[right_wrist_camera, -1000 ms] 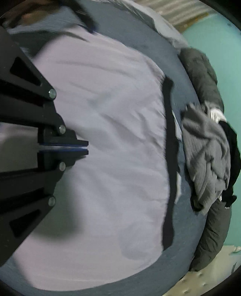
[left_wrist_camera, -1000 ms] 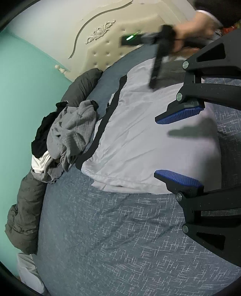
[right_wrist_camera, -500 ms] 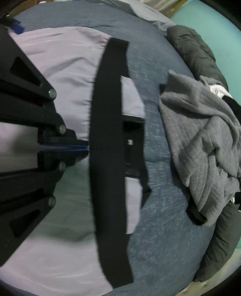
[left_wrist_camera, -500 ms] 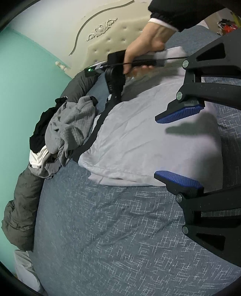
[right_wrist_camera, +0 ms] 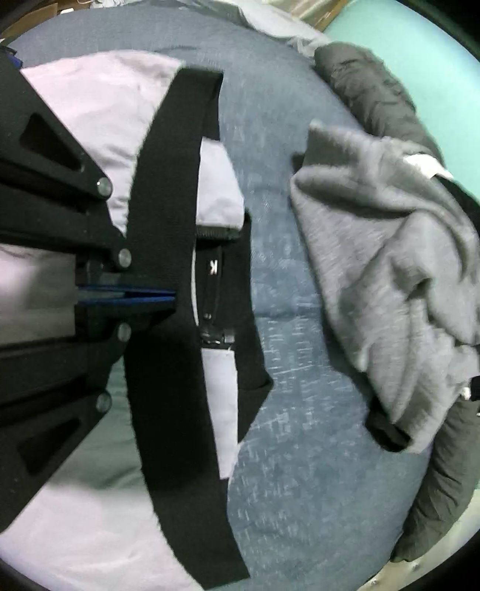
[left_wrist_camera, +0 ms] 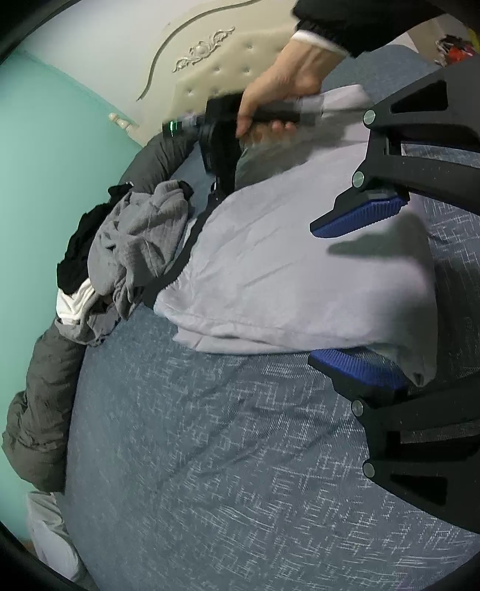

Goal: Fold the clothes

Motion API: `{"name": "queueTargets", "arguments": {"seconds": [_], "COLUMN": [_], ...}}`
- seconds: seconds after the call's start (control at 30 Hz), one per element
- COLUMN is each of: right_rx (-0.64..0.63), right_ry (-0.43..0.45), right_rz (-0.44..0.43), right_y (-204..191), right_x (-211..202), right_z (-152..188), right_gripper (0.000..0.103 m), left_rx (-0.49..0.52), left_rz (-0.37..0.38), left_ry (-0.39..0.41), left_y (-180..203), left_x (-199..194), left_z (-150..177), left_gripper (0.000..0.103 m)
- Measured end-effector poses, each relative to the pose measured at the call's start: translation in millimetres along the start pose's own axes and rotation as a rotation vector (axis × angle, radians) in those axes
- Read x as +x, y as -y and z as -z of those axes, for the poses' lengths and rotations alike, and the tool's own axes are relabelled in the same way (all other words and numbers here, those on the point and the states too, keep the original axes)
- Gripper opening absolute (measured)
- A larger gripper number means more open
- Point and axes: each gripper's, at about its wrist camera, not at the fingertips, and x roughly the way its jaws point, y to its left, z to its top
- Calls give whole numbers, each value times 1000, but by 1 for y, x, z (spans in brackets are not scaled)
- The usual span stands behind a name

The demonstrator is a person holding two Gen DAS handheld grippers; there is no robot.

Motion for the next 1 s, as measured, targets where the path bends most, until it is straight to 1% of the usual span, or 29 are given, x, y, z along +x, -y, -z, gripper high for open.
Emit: {"name": "queueTargets", "arguments": {"seconds": [0.13, 0.23, 0.27, 0.37, 0.47, 0.63, 0.7, 0.8, 1.0], "right_rx": [-16, -32, -36, -6, 75, 82, 83, 85, 64], "right_ry": [55, 88, 98, 140, 160, 186, 196, 211, 229], "right_rz": [-82, -131, -142, -156, -165, -171, -173, -177, -213], "right_y": [-10, -7, -5, 13, 38, 49, 53, 59, 60], "right_x": [-44, -74, -86, -113, -125, -135, -138, -144, -142], "right_z": [22, 55, 69, 110, 146, 180, 193, 213, 218], "right_gripper": [3, 3, 4, 7, 8, 9, 9, 9, 9], "left_rx": [-33, -51, -63, -99, -129, -209, -245, -270, -309], "left_rz": [-10, -13, -5, 19, 24, 67, 73, 68, 54], "left_ry": [-12, -18, -21, -40, -54, -79, -89, -98, -117], "left_y": [-6, -8, -9, -11, -13, -21, -25, -28, -35], "left_x": [-2, -4, -5, -6, -8, -8, -6, -8, -14], "left_z": [6, 11, 13, 20, 27, 40, 45, 50, 60], "left_gripper": [71, 75, 78, 78, 78, 79, 79, 79, 79]}}
